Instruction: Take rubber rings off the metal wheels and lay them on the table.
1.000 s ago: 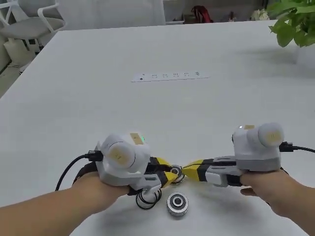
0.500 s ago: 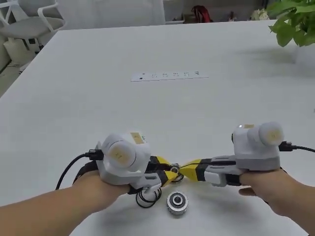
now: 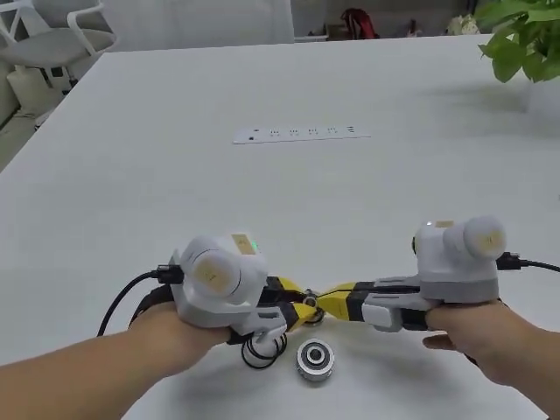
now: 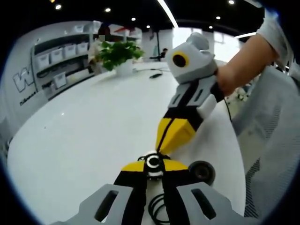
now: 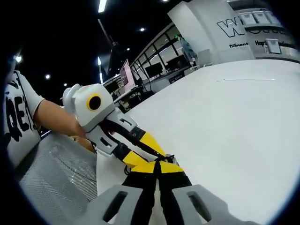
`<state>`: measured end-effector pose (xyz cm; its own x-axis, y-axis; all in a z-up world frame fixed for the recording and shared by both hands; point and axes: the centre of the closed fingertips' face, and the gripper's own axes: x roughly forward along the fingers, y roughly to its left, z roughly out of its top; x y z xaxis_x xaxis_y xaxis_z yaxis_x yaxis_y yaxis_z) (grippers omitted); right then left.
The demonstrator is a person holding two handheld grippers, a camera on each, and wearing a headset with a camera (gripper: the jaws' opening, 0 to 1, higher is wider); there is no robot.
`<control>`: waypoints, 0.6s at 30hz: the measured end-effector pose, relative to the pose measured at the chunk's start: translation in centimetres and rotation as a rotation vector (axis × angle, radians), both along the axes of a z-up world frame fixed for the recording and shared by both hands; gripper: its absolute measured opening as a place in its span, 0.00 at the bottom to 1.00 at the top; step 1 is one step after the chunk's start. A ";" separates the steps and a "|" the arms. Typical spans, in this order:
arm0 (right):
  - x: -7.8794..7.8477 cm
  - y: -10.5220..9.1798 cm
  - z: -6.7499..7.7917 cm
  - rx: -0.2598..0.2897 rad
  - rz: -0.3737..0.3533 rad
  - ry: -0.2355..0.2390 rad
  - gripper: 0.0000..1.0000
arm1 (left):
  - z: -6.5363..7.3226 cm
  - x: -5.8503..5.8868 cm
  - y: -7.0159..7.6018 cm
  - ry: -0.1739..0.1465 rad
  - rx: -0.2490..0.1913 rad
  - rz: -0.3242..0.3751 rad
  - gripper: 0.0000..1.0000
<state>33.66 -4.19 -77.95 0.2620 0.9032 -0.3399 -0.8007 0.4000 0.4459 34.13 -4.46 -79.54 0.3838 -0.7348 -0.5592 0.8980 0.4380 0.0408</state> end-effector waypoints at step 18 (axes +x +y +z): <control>0.3 -0.7 -0.4 -0.053 -0.009 -0.020 0.00 | 0.1 0.0 -0.1 -0.012 -0.002 -0.012 0.13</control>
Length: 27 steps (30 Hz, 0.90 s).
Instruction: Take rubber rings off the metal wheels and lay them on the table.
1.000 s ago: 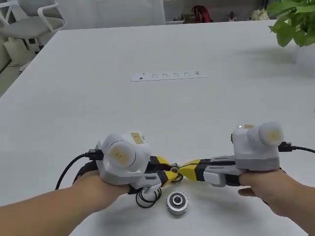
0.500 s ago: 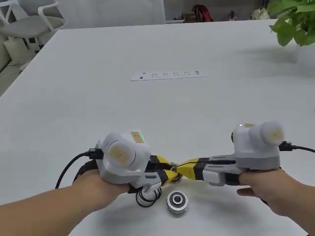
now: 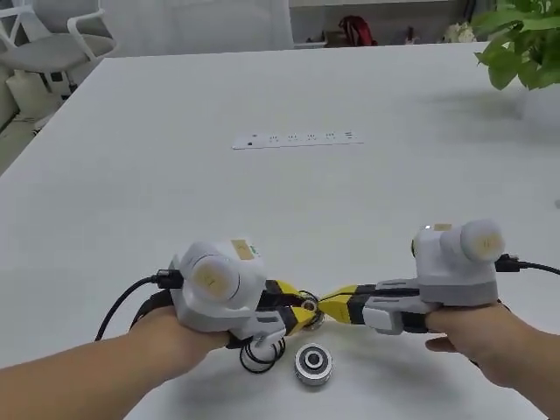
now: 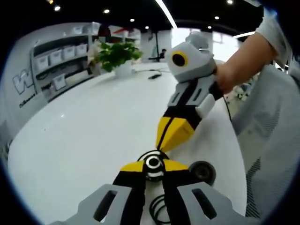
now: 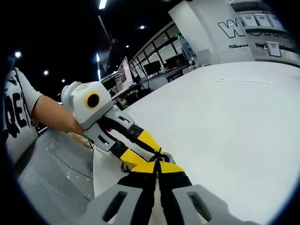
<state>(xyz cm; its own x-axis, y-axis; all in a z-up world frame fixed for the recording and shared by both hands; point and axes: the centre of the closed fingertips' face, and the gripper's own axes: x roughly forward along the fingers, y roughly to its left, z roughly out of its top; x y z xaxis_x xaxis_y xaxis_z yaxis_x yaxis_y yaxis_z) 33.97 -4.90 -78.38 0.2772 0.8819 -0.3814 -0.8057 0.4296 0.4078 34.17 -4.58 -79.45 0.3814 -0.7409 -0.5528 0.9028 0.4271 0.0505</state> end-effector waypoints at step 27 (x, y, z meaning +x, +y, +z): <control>0.0 0.1 0.8 0.037 -0.014 0.029 0.00 | 3.8 -2.0 2.0 0.020 -0.122 -0.024 0.42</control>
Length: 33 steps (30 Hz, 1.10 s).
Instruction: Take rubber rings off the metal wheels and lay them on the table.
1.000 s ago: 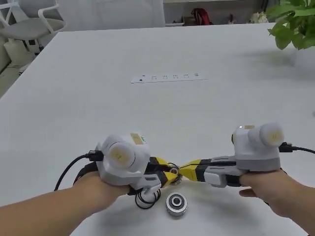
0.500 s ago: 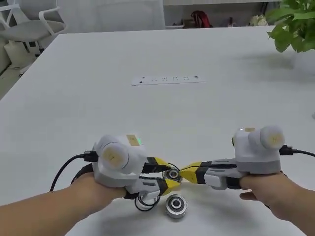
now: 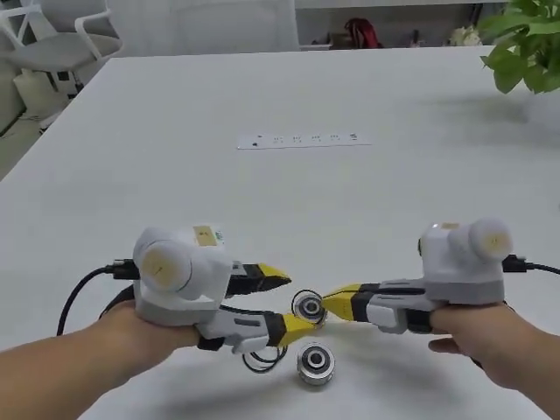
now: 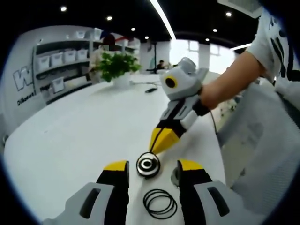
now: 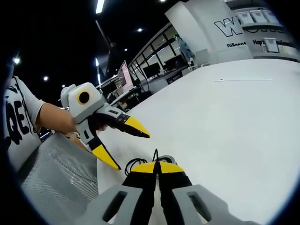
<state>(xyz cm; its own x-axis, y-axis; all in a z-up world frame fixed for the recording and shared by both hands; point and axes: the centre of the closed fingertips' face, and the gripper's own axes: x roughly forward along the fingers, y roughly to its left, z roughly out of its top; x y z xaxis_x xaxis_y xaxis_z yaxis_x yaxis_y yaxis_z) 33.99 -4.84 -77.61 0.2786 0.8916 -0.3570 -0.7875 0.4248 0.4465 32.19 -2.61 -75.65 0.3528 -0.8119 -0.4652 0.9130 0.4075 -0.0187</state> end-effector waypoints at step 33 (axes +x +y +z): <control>-2.4 3.1 1.6 0.056 0.098 0.073 0.00 | 0.9 -3.4 4.7 0.019 -0.028 0.016 0.68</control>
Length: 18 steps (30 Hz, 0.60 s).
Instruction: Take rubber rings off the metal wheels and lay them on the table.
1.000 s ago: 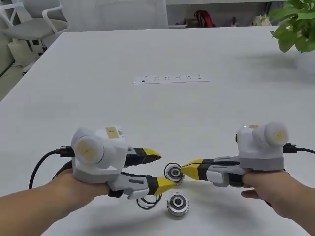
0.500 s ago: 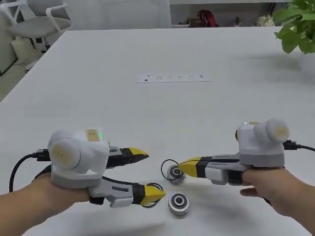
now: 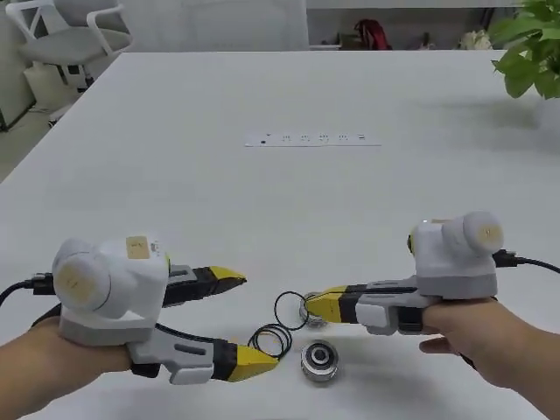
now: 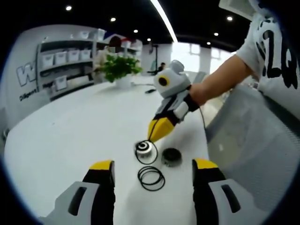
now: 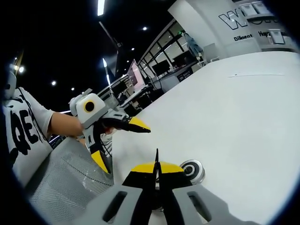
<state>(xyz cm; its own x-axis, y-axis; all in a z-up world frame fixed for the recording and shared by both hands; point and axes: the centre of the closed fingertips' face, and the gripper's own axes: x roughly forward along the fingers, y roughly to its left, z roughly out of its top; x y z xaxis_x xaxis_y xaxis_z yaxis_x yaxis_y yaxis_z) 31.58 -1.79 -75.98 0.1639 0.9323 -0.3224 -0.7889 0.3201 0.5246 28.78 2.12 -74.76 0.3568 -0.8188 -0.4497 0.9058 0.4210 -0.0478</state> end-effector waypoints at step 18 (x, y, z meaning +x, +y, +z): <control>-2.2 2.2 -0.9 -0.027 0.102 0.021 0.00 | 0.0 -0.5 1.6 0.010 -0.004 0.029 0.72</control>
